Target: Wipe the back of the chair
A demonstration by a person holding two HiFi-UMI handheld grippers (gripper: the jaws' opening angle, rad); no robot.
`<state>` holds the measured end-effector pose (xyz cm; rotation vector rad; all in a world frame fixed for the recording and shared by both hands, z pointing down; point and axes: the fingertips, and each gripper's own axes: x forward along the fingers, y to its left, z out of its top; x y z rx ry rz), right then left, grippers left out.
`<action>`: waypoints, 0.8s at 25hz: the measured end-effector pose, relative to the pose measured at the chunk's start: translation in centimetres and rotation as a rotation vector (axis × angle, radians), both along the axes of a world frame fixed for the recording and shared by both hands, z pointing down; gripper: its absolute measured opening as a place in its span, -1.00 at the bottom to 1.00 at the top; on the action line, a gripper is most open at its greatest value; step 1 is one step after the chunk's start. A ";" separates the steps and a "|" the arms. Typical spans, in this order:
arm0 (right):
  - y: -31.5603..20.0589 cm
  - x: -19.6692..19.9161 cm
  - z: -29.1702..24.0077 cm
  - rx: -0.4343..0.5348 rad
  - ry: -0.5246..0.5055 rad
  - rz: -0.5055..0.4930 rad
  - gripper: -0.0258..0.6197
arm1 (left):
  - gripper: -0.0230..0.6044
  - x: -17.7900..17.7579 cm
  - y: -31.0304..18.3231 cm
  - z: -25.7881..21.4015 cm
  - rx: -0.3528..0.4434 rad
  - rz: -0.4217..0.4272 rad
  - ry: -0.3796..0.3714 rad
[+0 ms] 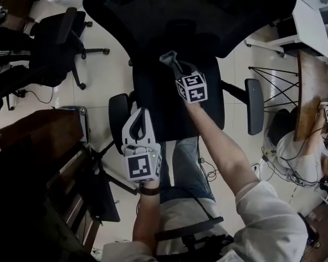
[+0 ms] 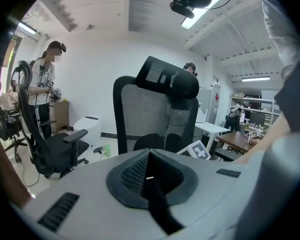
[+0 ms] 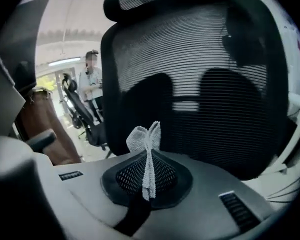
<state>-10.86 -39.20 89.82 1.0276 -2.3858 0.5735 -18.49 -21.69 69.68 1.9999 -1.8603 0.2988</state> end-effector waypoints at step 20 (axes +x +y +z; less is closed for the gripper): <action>5.3 -16.5 5.9 -0.100 -0.149 -0.208 -0.86 | -0.89 -2.1 2.9 4.0 -0.033 -0.009 0.016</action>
